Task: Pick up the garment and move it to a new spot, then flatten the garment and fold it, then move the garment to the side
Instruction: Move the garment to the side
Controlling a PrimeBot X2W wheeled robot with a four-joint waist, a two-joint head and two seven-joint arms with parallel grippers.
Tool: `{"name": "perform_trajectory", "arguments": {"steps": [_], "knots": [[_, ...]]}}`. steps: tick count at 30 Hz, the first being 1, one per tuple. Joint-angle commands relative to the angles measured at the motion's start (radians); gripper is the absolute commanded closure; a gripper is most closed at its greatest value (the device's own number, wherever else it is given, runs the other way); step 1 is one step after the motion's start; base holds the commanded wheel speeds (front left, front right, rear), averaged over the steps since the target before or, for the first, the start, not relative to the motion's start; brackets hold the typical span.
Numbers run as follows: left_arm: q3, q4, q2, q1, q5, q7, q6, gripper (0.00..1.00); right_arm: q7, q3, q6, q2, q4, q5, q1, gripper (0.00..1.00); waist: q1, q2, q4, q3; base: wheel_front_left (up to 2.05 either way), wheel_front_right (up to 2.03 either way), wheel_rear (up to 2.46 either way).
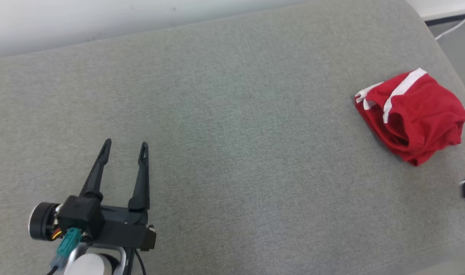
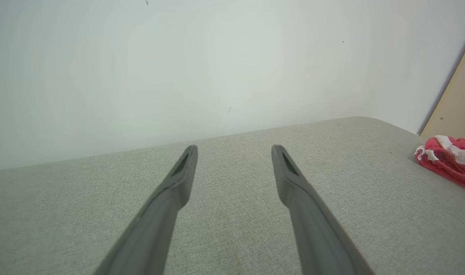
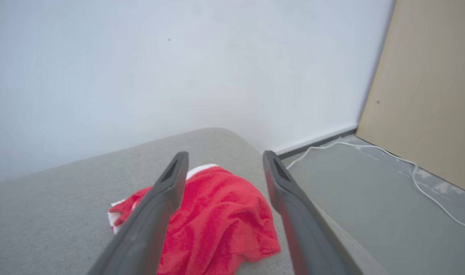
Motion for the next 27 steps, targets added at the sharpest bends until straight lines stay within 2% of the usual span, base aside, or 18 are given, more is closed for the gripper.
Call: {"name": "perform_trajectory", "arguments": {"steps": [1,5,11,16,27], "knots": [[0.006,-0.004,0.007,0.019,-0.004,-0.008,0.006,0.0,-0.001,-0.007,-0.001,0.035,-0.042,-0.026,0.029,0.0,0.0002,0.0001,0.027,-0.026,0.0,0.0,0.0],[0.018,-0.01,0.005,0.044,-0.018,-0.02,0.015,0.0,0.017,-0.031,-0.001,0.147,-0.213,-0.13,0.094,0.0,0.0002,0.0001,0.069,-0.051,0.0,0.0,0.0],[0.051,-0.005,-0.004,0.087,-0.049,-0.048,0.032,0.0,0.08,0.033,-0.001,0.243,-0.377,-0.231,0.158,0.0,0.0002,0.0001,0.126,-0.086,0.0,0.0,0.0],[0.073,0.001,-0.009,0.124,-0.056,-0.068,0.033,0.0,0.112,0.064,-0.001,0.29,-0.425,-0.278,0.21,0.0,0.0002,0.0001,0.164,-0.118,0.0,0.0,0.0],[0.088,0.006,-0.009,0.208,-0.053,-0.081,0.035,0.0,0.138,0.119,-0.001,0.336,-0.443,-0.318,0.302,0.0,0.0002,0.0001,0.204,-0.196,0.0,0.0,0.0]]}}
